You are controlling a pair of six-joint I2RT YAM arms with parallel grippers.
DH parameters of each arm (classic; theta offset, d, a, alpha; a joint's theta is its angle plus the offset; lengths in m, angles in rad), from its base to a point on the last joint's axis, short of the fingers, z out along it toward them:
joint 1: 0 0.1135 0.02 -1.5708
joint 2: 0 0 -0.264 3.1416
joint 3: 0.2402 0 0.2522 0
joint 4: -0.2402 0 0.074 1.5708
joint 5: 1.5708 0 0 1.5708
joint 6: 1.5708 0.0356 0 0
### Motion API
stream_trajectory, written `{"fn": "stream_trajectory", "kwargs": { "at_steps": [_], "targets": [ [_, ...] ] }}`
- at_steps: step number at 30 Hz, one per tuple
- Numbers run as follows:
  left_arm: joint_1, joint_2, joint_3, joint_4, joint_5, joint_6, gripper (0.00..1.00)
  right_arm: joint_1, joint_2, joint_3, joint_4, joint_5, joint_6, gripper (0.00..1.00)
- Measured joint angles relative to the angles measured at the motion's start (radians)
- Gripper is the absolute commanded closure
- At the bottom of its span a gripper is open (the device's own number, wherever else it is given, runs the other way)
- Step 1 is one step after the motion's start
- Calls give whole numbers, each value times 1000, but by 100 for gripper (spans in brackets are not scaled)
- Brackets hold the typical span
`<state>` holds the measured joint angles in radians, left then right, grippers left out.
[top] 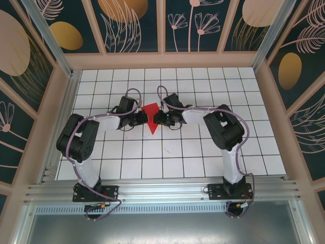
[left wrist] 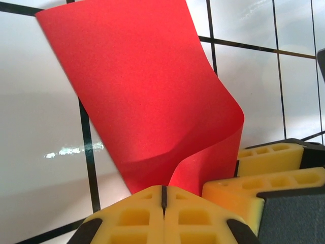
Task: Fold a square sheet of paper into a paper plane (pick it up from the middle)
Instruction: Third fold the triangle at the center of the table.
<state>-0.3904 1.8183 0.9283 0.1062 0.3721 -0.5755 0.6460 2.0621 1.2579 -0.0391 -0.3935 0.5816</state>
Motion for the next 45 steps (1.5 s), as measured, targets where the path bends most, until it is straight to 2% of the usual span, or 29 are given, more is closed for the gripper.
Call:
{"fn": "stream_trajectory", "kwargs": {
  "at_steps": [45],
  "targets": [
    [0, 82, 55, -32, -32, 15, 100, 3, 8, 22, -37, 10, -46, 68]
  ]
}}
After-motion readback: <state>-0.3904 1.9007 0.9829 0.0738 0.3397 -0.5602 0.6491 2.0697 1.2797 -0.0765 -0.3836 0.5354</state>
